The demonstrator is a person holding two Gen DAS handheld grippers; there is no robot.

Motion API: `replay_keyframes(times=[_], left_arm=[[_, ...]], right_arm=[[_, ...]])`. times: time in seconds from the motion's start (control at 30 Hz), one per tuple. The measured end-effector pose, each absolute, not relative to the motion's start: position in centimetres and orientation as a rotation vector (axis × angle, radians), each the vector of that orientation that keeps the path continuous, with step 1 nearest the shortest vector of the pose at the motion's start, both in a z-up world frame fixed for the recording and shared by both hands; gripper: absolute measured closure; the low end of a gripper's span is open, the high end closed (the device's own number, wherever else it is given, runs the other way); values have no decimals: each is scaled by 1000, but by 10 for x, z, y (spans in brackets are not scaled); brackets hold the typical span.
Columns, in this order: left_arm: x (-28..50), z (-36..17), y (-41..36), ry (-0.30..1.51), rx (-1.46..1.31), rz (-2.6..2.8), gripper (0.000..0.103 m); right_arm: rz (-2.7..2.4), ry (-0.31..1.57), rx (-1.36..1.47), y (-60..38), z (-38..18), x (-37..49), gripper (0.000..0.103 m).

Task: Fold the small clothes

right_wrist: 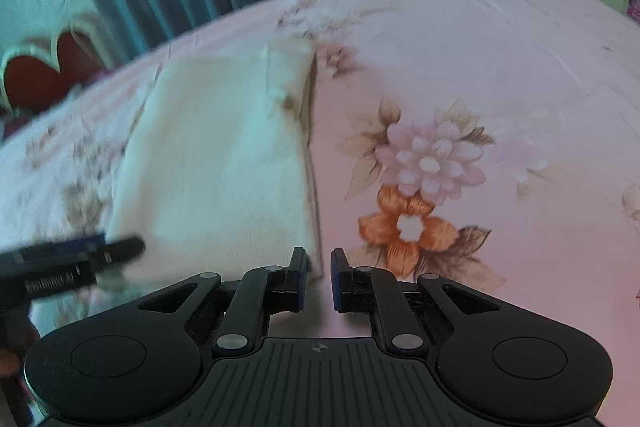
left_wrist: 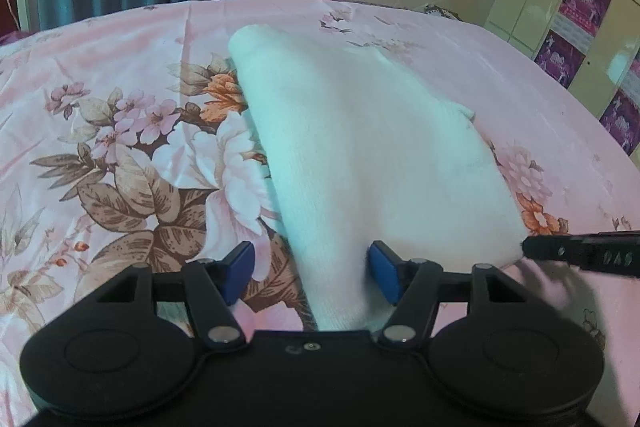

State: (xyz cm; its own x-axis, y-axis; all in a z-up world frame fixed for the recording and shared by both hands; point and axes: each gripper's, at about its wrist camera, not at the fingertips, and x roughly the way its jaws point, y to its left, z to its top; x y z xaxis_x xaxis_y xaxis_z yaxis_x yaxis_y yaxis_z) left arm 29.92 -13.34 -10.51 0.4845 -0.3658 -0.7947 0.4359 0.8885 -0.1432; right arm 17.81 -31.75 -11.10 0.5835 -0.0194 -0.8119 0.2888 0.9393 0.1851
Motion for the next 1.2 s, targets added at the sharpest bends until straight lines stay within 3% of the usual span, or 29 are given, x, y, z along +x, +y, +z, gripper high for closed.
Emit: replay_keyframes(times=[0.33,0.37,0.4,0.43,0.47,0.87,0.97,1.2], left_arm=[[304,-87,-132,937,53,-479,25],[305,-83,-132,928,40,-479,22],[307,-79,-132,919,29,-478,21],[310,-75,-132,912,17,-477,21],[312,-72,-133,907,5,-478,20],[369,-74,-143,949,-138,-391,20],[378,-83,-147,970,-168,-371,20],[388,-108,-158,1006,-132,-360,19]], right_arm=[[-195,884,287,-316,-78,189,88],[-191,880,285,-316,-75,193,75],[-188,872,280,-316,-72,198,50],[-186,855,272,-316,-69,202,40],[-175,839,260,-315,-67,206,37],[-93,834,333,-338,-82,288,37],[-83,842,347,-346,-87,300,52],[-75,884,339,-359,-112,320,53]])
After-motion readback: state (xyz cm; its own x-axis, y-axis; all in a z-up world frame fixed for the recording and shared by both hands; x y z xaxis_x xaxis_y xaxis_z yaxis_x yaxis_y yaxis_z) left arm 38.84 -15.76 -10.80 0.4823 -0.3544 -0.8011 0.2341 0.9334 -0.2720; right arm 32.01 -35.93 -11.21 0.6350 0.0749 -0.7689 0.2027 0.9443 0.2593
